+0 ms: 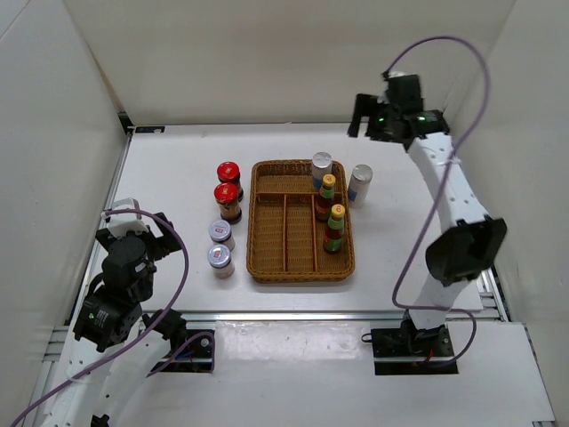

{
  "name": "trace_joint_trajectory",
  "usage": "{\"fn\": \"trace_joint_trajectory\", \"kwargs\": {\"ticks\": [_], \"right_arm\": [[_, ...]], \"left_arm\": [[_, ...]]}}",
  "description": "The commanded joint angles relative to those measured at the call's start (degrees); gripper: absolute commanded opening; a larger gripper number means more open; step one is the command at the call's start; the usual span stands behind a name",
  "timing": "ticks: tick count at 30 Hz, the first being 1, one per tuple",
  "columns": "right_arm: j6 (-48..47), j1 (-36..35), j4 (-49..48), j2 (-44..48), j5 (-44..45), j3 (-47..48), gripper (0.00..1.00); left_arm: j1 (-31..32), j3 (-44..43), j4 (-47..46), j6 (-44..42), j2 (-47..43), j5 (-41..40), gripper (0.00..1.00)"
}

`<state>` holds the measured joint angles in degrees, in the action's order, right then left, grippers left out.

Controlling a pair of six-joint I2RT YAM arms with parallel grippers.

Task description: Organize the condiment bottles

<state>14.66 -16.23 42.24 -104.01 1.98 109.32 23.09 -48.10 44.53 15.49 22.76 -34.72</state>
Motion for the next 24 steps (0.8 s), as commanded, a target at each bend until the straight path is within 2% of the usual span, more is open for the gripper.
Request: {"fn": "trace_joint_trajectory", "kwargs": {"ticks": [1,8,18,21,22,24], "right_arm": [[2.0,3.6,-2.6,4.6,1.3,-3.4,1.00],[2.6,4.2,-2.6,3.8,0.0,-12.1,1.00],[2.0,4.7,-2.6,-5.8,-1.7,-12.7,1.00],[1.4,4.7,-1.7,-8.0,-1.7,-11.4,0.87],[2.0,4.7,-1.7,-8.0,-0.5,-11.4,0.67],[2.7,4.7,-3.4,-3.8,0.8,-13.8,0.43]], "left_arm": [[0.2,0.5,-1.0,-0.5,0.3,0.2,1.00],[0.2,0.5,-1.0,-0.5,0.3,0.2,1.00],[0.2,0.5,-1.0,-0.5,0.3,0.2,1.00],[0.2,0.5,-1.0,-0.5,0.3,0.2,1.00],[0.2,0.5,-1.0,-0.5,0.3,0.2,1.00],[0.2,0.5,-1.0,-0.5,0.3,0.2,1.00]]}}
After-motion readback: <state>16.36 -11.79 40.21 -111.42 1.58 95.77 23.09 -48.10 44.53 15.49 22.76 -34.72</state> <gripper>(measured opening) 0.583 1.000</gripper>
